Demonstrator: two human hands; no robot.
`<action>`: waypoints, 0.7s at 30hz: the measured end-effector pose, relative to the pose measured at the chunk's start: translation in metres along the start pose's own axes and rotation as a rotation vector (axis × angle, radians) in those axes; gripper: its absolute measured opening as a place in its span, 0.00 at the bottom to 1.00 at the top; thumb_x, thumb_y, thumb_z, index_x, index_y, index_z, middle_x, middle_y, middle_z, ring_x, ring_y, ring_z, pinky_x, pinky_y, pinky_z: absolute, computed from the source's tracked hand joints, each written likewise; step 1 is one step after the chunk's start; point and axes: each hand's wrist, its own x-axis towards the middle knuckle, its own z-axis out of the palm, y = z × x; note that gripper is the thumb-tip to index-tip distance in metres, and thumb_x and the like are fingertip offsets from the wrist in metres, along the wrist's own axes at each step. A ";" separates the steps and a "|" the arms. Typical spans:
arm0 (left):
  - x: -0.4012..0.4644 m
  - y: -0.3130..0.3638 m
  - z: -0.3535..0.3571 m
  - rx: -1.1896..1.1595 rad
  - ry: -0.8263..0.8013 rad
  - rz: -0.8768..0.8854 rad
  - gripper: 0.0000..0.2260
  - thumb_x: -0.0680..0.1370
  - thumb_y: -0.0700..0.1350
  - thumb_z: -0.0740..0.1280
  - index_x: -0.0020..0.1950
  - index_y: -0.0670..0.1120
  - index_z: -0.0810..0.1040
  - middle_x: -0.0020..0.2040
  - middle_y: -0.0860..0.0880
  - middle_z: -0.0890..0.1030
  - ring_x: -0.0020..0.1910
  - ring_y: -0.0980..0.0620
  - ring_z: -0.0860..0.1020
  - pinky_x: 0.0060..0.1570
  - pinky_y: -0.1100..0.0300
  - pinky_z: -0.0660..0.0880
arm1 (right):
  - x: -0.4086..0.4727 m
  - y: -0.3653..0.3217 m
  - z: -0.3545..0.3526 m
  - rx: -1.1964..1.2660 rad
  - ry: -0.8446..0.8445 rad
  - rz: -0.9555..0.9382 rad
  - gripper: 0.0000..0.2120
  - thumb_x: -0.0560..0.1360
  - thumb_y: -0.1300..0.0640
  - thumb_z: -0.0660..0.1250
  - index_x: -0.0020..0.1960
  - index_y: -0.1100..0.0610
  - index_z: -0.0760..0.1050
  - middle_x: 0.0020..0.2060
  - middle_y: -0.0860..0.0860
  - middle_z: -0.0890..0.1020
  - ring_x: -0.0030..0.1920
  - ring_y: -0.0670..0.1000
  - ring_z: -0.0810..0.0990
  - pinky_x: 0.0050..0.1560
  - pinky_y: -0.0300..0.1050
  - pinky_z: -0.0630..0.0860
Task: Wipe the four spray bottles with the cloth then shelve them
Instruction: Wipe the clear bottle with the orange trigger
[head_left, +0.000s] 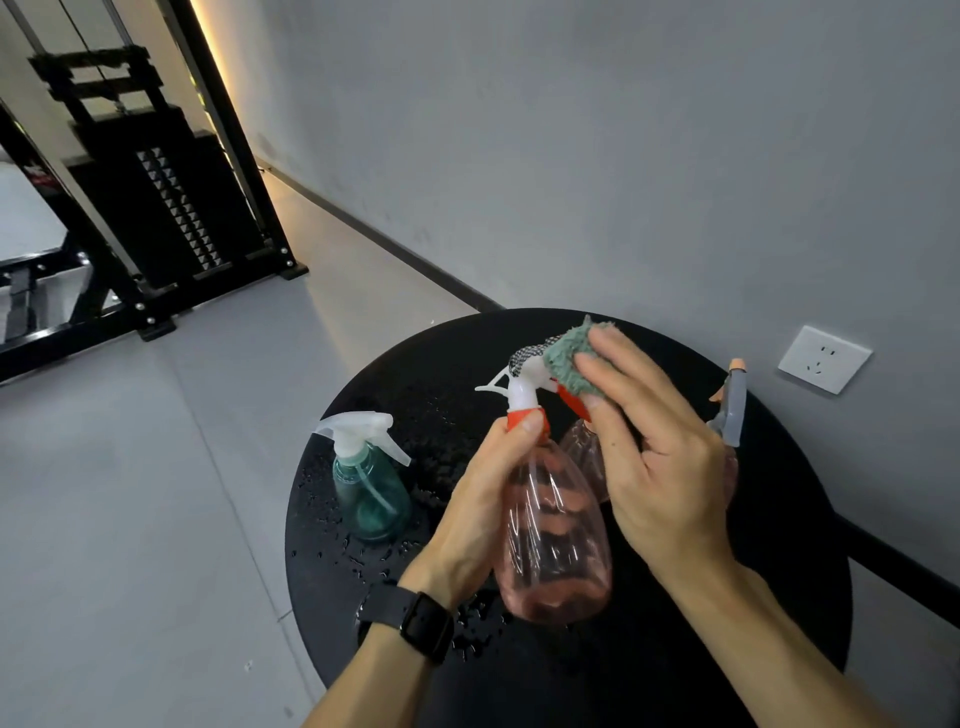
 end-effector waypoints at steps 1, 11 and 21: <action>0.000 -0.002 0.000 0.003 -0.009 0.008 0.32 0.73 0.61 0.71 0.67 0.41 0.70 0.53 0.36 0.76 0.48 0.37 0.80 0.57 0.34 0.74 | 0.000 0.000 0.003 0.007 -0.005 -0.006 0.14 0.75 0.71 0.67 0.60 0.68 0.78 0.63 0.58 0.78 0.68 0.51 0.73 0.69 0.34 0.65; -0.001 -0.002 -0.006 0.057 -0.011 0.071 0.16 0.81 0.52 0.64 0.66 0.48 0.78 0.61 0.38 0.81 0.61 0.35 0.79 0.65 0.32 0.71 | -0.008 0.011 0.015 0.051 -0.144 0.049 0.16 0.76 0.68 0.66 0.63 0.65 0.76 0.66 0.53 0.75 0.71 0.47 0.70 0.70 0.38 0.67; 0.003 0.004 -0.020 -0.040 0.036 0.081 0.13 0.74 0.58 0.69 0.50 0.50 0.83 0.48 0.44 0.83 0.53 0.35 0.79 0.61 0.33 0.73 | -0.021 0.027 0.002 0.022 -0.235 0.083 0.18 0.73 0.71 0.68 0.63 0.64 0.76 0.65 0.48 0.74 0.70 0.39 0.69 0.67 0.31 0.65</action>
